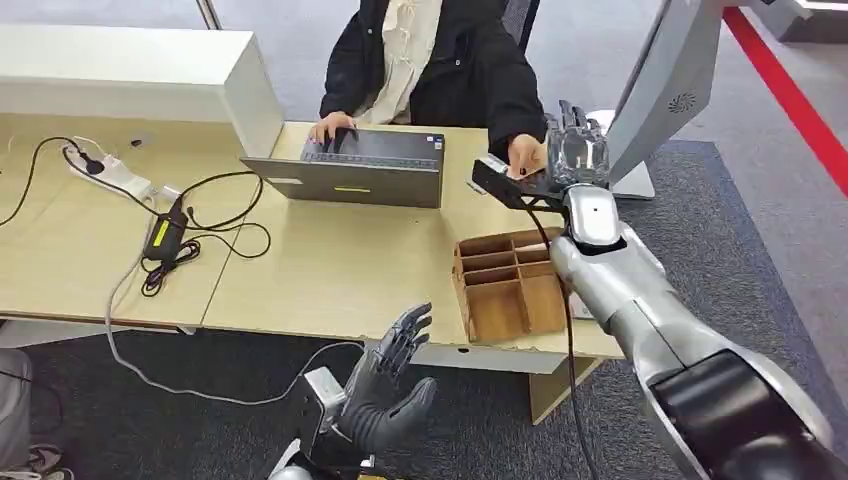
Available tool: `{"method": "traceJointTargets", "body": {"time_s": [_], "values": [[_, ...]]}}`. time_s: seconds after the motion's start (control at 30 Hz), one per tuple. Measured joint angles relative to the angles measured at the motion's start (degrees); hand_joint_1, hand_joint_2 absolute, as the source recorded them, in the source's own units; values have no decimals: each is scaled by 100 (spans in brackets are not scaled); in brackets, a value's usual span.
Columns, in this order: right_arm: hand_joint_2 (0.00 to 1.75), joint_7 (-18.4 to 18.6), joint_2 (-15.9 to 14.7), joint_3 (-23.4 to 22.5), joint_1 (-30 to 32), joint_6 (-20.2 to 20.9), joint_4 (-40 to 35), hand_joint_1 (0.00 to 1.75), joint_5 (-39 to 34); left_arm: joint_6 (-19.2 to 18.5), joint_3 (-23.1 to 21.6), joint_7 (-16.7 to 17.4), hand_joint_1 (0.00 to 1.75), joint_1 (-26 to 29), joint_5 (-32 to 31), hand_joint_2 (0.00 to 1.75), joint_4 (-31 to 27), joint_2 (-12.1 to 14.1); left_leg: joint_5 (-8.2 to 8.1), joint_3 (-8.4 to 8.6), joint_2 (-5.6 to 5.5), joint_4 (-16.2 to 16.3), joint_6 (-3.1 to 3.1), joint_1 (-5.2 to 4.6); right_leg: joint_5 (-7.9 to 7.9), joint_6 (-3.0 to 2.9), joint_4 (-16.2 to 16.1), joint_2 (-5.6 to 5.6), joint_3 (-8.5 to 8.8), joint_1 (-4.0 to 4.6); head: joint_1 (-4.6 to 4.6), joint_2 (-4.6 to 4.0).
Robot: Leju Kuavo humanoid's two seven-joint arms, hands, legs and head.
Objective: Pass the card to the sensor for recognition and then transmit it.
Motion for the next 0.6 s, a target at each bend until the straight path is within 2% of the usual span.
{"method": "traceJointTargets", "body": {"time_s": [0.27,0.3,0.4,0.43,0.57,0.6], "values": [[175,-450,9,-11,-69,-799,-76,0,-537,129,0,44,0,4,-61,0,46,-35,0,-1,0,0,0,0,0,0,0,0,0,0,2,0],[175,-620,15,-55,-48,-955,-193,0,-663,179,0,83,0,8,-101,0,46,-33,0,-1,0,0,0,0,0,0,0,0,0,0,0,0],[175,-1126,82,-340,132,-1075,-654,0,-879,261,2,148,0,9,-139,0,46,-18,0,1,0,-1,0,2,0,0,1,0,1,2,2,2],[175,-1439,122,-458,261,-1084,-915,0,-1122,310,4,174,0,20,-162,0,44,-9,0,0,-1,-1,0,5,0,0,1,0,3,5,0,0],[175,-2126,247,-883,795,-1097,-1708,0,-2291,454,17,316,0,73,-297,0,4,26,0,2,-2,-1,-1,8,-4,-4,0,-2,4,8,4,0],[175,-2210,258,-971,969,-1099,-1920,0,-2633,479,26,365,0,93,-352,175,-29,37,-1,5,-3,-1,-1,8,-6,-4,0,-4,8,8,-2,0]]}}
